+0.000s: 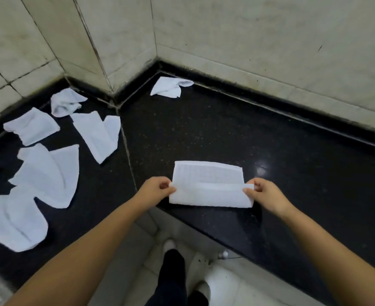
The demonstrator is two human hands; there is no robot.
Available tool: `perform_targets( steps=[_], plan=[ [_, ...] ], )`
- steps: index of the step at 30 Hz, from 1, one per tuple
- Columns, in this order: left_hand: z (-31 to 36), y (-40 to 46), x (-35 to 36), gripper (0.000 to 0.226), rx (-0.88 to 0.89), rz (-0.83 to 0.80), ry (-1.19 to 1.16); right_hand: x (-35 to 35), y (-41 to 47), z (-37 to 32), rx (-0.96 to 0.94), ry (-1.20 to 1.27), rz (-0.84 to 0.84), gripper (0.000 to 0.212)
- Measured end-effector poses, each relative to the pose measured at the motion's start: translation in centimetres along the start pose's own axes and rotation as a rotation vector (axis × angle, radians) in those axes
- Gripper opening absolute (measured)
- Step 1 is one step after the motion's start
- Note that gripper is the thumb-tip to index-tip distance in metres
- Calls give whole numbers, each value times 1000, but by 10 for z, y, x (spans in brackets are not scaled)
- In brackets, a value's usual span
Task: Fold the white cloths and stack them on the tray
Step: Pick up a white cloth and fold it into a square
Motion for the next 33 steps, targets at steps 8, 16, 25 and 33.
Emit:
perform_targets(
  steps=[8,16,25,33],
  plan=[
    [21,66,-8,13,-82,309,326,-1,54,-27,143,-123,240,8],
    [8,69,-3,28,-91,393,371,15,71,-40,146,-645,327,34],
    [-15,22,18,63,-108,370,529,132,109,-147,-241,-823,-221,43],
    [-7,29,4,31,-69,277,357,112,106,-168,-136,-470,-358,17]
  ],
)
Point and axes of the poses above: each hand's wrist, its own y-axis towards the middle knuckle, its own x-axis out of the palm, z = x × y, the point moved 5 cm from there along y, towards the middle knuckle, and after that the axes turned 4 degrees about -z, right-handed, at the moved point
